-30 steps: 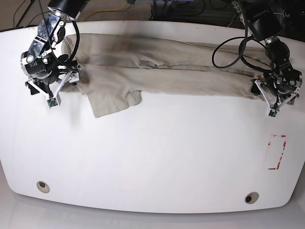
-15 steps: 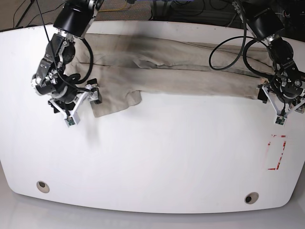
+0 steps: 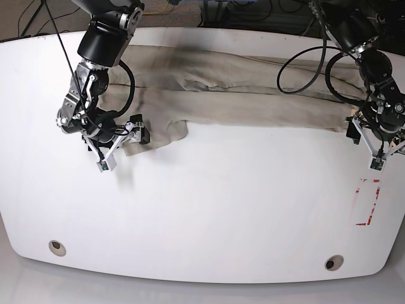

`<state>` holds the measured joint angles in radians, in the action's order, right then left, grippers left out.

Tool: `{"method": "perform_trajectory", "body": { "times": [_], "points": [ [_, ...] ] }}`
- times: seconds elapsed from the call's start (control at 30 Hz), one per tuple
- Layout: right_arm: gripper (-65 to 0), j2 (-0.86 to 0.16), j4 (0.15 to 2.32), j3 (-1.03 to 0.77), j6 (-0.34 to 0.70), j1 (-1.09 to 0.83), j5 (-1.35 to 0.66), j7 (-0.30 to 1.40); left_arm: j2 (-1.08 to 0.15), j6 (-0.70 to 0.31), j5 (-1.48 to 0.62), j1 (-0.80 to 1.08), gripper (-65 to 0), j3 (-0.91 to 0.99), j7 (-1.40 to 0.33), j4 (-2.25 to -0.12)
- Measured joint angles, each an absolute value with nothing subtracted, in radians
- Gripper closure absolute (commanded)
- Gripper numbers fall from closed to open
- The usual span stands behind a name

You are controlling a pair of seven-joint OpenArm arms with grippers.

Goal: Layout the t-shirt on the table in an organized manner, then fold the t-shirt properly
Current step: 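Release the hem and move the right gripper to the sleeve fold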

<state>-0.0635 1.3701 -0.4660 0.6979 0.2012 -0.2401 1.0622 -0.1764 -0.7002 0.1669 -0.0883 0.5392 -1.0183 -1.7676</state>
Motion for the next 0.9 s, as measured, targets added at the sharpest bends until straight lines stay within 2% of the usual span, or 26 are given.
{"method": "perform_trajectory", "body": {
  "times": [0.13, 0.27, 0.53, 0.63, 0.67, 0.9],
  "points": [
    [-48.8, -0.070, 1.368, -0.414, 0.696, 0.200, -0.241, 1.058, -0.176, -0.701, 0.168, -0.071, -54.9, 0.537, -1.017, -1.768],
    [-34.7, -0.068, 1.372, -0.363, 0.697, 0.189, -0.244, 1.055, -0.173, -0.701, 0.168, -0.059, -54.9, 0.536, -1.026, -1.768],
    [-13.3, -0.052, 1.374, -0.329, 0.699, 0.169, -0.266, 1.048, -0.174, -0.701, 0.168, -0.064, -54.9, 0.535, -1.024, -1.768],
    [-1.6, -0.049, 1.373, -0.329, 0.699, 0.168, -0.261, 1.050, -0.173, -0.701, 0.168, -0.063, -54.9, 0.534, -1.024, -1.768],
    [0.0, -0.049, 1.373, -0.329, 0.699, 0.168, -0.259, 1.052, -0.173, -0.701, 0.168, -0.064, -54.9, 0.534, -1.024, -1.768],
    [-0.6, -0.044, 1.406, -0.326, 0.698, 0.165, -0.246, 1.076, -0.173, -0.701, 0.168, -0.064, -54.9, 0.534, -1.024, -1.768]
  ]
}}
